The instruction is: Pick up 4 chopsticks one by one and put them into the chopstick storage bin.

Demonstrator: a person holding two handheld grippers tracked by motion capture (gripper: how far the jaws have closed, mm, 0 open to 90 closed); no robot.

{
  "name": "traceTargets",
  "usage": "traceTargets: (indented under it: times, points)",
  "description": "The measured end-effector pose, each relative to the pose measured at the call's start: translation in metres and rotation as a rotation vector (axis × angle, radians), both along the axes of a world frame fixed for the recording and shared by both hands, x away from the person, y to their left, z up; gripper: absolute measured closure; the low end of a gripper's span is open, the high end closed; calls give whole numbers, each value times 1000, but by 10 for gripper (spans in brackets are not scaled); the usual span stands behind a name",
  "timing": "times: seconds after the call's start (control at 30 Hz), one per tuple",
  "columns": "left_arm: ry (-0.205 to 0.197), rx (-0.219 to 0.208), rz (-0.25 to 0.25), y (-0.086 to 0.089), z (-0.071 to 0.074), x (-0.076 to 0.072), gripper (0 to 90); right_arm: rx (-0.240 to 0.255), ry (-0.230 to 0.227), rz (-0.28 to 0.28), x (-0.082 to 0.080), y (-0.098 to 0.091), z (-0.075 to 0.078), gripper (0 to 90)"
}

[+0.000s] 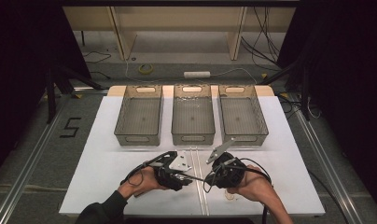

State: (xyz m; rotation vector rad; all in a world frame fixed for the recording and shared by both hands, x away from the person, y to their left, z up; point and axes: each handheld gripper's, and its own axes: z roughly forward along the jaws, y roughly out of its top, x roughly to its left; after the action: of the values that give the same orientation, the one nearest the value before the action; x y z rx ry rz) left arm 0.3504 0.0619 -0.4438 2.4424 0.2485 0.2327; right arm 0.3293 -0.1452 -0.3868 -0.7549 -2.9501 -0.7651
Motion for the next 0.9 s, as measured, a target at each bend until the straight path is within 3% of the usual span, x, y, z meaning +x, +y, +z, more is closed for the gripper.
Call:
traceTargets:
  times: [0.43, 0.7, 0.77, 0.9]
  points:
    - [22, 64, -86, -1, -1, -3, 703, 0, -6, 61, -3, 6, 1, 869]
    - [4, 147, -176, -4, 2, -12, 780, -10, 6, 123, 1, 6, -3, 853]
    - [9, 156, -201, -6, 3, -13, 814, -14, -6, 103, 4, 4, -3, 816]
    - [9, 165, -179, -4, 7, -12, 830, -2, -15, 78, 6, 1, 0, 632]
